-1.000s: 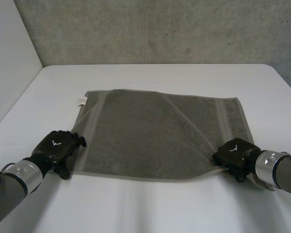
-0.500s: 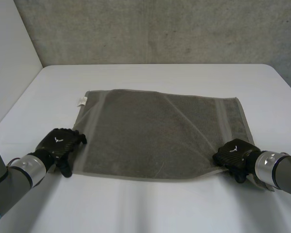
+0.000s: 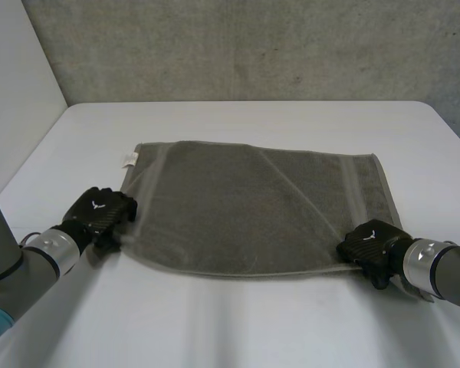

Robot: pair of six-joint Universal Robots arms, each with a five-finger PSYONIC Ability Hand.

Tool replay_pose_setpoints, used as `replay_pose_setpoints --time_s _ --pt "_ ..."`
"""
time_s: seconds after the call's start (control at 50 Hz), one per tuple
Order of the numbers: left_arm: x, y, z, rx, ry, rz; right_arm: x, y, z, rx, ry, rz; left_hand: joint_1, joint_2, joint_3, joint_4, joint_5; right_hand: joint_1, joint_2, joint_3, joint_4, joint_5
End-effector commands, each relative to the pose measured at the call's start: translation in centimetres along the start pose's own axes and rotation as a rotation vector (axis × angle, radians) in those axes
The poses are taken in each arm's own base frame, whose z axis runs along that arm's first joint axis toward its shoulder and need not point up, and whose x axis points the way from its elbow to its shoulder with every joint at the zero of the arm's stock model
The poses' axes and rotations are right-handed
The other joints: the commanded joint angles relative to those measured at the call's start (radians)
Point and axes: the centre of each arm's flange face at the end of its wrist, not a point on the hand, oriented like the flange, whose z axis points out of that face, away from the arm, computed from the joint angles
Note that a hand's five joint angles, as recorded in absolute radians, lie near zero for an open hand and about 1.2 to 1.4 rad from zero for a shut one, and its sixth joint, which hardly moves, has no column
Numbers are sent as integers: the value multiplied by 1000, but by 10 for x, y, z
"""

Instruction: Fold the laundry

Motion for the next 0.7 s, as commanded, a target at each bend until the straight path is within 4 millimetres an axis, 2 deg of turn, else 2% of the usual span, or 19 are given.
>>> replay_pose_setpoints --time_s 0.02,0.1,0.22,0.34,0.4,0.52,0.54,0.56,0.58,0.6,0.62,0.64,0.7 --pt "1 0 -1 10 -5 7 2 1 1 -2 4 1 337 337 337 343 349 59 47 50 67 36" --pt "2 0 -2 9 -6 7 3 0 1 -2 8 1 394 393 394 399 406 59 47 50 67 36" --pt "2 -3 -12 8 -15 7 7 -2 -1 7 24 1 645 645 645 651 657 59 47 50 67 36" --pt "5 -10 -28 15 -28 11 12 -8 -8 19 50 -10 646 645 646 651 658 59 47 50 67 36" --pt "10 -14 -39 18 -24 20 15 -11 -17 20 62 -11 646 645 646 651 658 59 47 50 67 36" --pt "22 -22 -62 -15 10 1 18 -3 -42 -78 -6 -38 646 645 646 651 658 59 47 50 67 36" --pt "25 -26 -72 -33 18 -10 16 2 -50 -123 -49 -59 646 645 646 651 658 59 47 50 67 36" --pt "28 -30 -81 -58 32 -24 16 2 -50 -123 -49 -59 646 645 646 651 658 59 47 50 67 36" --pt "28 -30 -81 -58 32 -24 14 7 -59 -167 -101 -83 646 645 646 651 658 59 47 50 67 36" --pt "30 -33 -90 -91 46 -44 12 10 -67 -202 -151 -111 646 645 646 651 658 59 47 50 67 36" --pt "30 -35 -99 -127 51 -67 12 10 -67 -202 -152 -111 646 645 646 651 658 59 47 50 67 36" --pt "30 -35 -99 -127 51 -67 13 12 -74 -223 -193 -130 646 645 646 651 658 59 47 50 67 36" --pt "26 -37 -109 -185 51 -74 24 11 -82 -216 -179 -146 646 645 646 651 658 59 47 50 67 36"
